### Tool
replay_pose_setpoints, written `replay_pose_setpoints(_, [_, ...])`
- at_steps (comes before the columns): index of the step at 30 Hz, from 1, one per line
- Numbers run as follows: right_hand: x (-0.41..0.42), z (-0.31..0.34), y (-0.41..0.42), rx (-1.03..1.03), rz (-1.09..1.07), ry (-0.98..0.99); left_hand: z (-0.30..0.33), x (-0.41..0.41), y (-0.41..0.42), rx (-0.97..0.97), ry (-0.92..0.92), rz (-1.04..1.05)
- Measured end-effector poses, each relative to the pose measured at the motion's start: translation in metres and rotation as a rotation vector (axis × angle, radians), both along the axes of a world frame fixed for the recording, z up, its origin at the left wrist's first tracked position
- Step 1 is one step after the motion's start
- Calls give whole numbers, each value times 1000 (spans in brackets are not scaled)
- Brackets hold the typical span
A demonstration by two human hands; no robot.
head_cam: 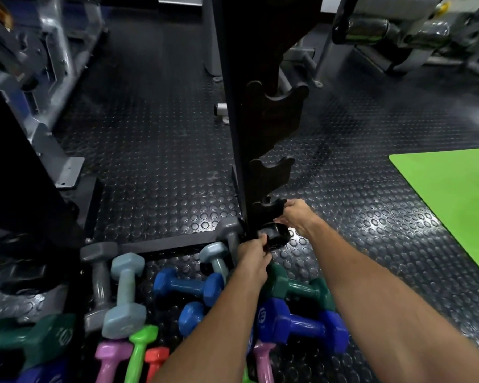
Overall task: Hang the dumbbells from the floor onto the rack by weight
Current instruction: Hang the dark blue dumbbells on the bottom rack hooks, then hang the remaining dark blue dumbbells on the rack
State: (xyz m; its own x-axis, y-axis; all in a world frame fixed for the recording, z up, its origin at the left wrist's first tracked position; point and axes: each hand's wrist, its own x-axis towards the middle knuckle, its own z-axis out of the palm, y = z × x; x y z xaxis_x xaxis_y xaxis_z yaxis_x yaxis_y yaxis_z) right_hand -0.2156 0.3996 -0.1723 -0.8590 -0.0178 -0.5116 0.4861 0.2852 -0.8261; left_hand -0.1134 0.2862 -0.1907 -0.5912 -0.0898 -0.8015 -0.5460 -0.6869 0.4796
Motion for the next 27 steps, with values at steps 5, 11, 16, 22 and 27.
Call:
replay_pose_setpoints(5, [15,-6,1,79,-164,49,7,15,1,-130,50,-91])
replay_pose_setpoints(11, [94,21,7,579,-201,334,19,45,-27,-311,129,-219])
replay_pose_setpoints(16, [155,10,27,613,0,213,34,78,-37,-349,175,-401])
replay_pose_setpoints(22, [211,-6,50,700,437,-10,40,106,-36,-368,180,-455])
replay_pose_setpoints(27, [227,-20,51,739,611,32,38,116,-37,-368,166,-475])
